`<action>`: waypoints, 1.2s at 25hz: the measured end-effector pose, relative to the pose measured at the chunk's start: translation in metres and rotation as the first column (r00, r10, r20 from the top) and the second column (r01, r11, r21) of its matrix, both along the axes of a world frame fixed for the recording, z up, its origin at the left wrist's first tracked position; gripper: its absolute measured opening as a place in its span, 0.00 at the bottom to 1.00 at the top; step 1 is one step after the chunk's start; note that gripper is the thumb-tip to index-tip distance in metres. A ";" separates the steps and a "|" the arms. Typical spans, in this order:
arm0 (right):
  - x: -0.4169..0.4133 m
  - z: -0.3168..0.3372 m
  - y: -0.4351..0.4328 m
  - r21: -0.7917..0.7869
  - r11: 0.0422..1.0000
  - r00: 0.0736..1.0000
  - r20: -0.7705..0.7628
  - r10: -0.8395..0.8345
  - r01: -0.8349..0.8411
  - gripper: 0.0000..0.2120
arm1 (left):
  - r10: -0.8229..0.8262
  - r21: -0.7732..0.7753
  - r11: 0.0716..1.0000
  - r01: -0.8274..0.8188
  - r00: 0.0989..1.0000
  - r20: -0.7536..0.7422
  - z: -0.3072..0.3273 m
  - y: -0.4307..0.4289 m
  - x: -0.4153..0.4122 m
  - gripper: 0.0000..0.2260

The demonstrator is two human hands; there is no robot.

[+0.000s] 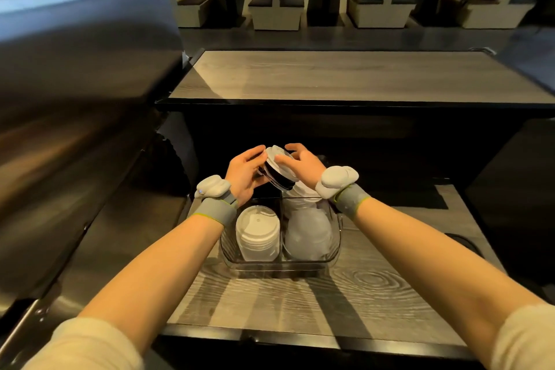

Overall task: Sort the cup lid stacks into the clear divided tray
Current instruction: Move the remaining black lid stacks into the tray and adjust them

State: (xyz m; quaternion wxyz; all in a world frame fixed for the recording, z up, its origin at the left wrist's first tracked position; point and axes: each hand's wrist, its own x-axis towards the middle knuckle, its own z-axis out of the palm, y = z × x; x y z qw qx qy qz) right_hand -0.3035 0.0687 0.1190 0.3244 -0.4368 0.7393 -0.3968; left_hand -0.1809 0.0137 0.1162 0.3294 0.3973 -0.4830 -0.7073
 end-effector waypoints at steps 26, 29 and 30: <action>-0.032 -0.015 0.001 -0.043 0.987 0.982 -0.118 0.148 -0.154 0.25 | 0.191 0.017 0.981 -0.193 0.979 0.071 -0.005 -0.004 -0.012 0.18; -0.022 -0.005 0.004 0.021 0.976 0.968 -0.125 0.217 -0.216 0.33 | 0.127 0.014 0.992 -0.128 0.991 0.044 -0.005 -0.001 -0.018 0.19; -0.024 -0.005 0.005 0.021 0.981 0.973 -0.127 0.192 -0.191 0.33 | 0.106 0.014 0.994 -0.107 0.994 0.040 -0.005 0.000 -0.018 0.18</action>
